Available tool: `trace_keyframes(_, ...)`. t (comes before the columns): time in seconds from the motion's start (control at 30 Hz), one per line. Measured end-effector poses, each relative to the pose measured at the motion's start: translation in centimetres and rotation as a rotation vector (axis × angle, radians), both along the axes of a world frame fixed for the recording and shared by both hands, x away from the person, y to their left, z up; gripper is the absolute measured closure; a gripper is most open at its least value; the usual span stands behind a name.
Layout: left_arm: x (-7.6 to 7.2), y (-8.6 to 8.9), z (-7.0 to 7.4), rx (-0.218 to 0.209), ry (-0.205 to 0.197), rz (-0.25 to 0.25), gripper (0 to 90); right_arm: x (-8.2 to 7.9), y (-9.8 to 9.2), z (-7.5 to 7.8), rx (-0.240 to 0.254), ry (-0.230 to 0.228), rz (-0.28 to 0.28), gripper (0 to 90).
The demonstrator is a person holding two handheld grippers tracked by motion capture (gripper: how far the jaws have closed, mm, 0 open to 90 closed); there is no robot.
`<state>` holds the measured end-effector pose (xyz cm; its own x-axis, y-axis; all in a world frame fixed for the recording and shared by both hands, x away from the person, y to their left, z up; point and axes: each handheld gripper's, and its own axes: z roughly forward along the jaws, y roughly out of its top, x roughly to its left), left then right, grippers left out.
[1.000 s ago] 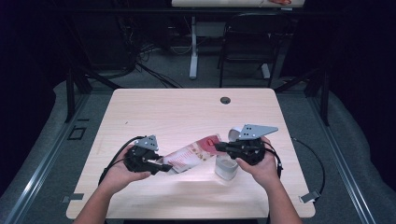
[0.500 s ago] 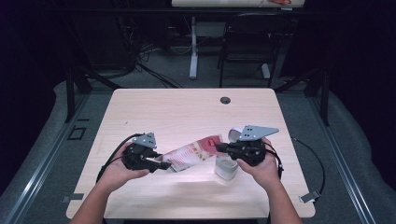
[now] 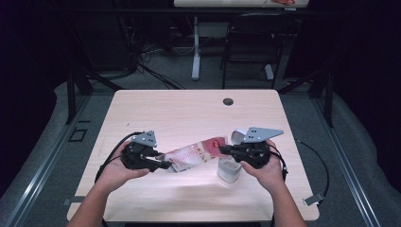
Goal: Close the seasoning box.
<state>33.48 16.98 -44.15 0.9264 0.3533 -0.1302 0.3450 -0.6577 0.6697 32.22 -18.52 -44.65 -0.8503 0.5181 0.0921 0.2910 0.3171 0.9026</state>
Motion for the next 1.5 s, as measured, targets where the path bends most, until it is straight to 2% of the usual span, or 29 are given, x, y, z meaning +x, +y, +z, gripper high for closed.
trace_keyframes(0.17,0.0,0.1,0.2,0.004,-0.004,0.0,68.8,0.0,0.0,0.0,0.0,0.002,-0.003,89.1)
trace_keyframes(0.3,0.1,0.1,0.5,0.005,-0.006,0.003,69.1,0.0,0.2,-0.2,-0.018,0.002,-0.006,89.2)
trace_keyframes(0.97,0.2,0.2,1.5,-0.013,-0.011,0.007,69.6,0.0,-0.1,-0.4,-0.01,0.012,-0.01,89.0)
trace_keyframes(1.2,0.2,0.2,1.9,-0.012,-0.019,0.005,69.7,-0.1,-0.1,-0.4,-0.022,0.006,-0.015,88.9)
trace_keyframes(1.5,0.4,0.2,2.2,-0.017,-0.011,0.007,69.9,-0.1,0.0,-0.5,-0.022,0.008,-0.018,88.9)
